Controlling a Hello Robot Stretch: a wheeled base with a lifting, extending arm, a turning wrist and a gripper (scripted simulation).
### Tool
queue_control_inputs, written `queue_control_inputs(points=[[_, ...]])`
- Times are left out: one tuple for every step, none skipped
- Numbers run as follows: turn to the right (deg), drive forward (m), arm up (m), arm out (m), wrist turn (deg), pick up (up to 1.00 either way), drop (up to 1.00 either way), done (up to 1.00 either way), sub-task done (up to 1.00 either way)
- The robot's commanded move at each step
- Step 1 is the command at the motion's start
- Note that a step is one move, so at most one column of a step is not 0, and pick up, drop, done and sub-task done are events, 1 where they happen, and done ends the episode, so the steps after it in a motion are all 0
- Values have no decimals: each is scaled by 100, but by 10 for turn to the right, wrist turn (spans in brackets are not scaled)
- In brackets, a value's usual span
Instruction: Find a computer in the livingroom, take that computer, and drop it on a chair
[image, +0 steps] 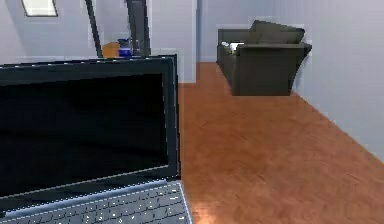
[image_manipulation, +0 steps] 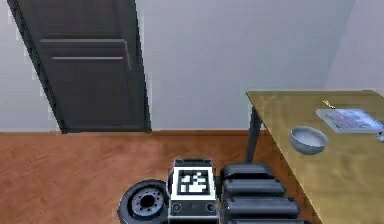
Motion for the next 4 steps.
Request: queue_control_inputs(points=[[-450, 0, 0, 0, 0, 0, 0, 0, 0], [-450, 0, 0, 0, 0, 0, 0, 0, 0], [-60, 0, 0, 0, 0, 0, 0, 0, 0], [0, 45, 0, 0, 0, 0, 0, 0, 0]])
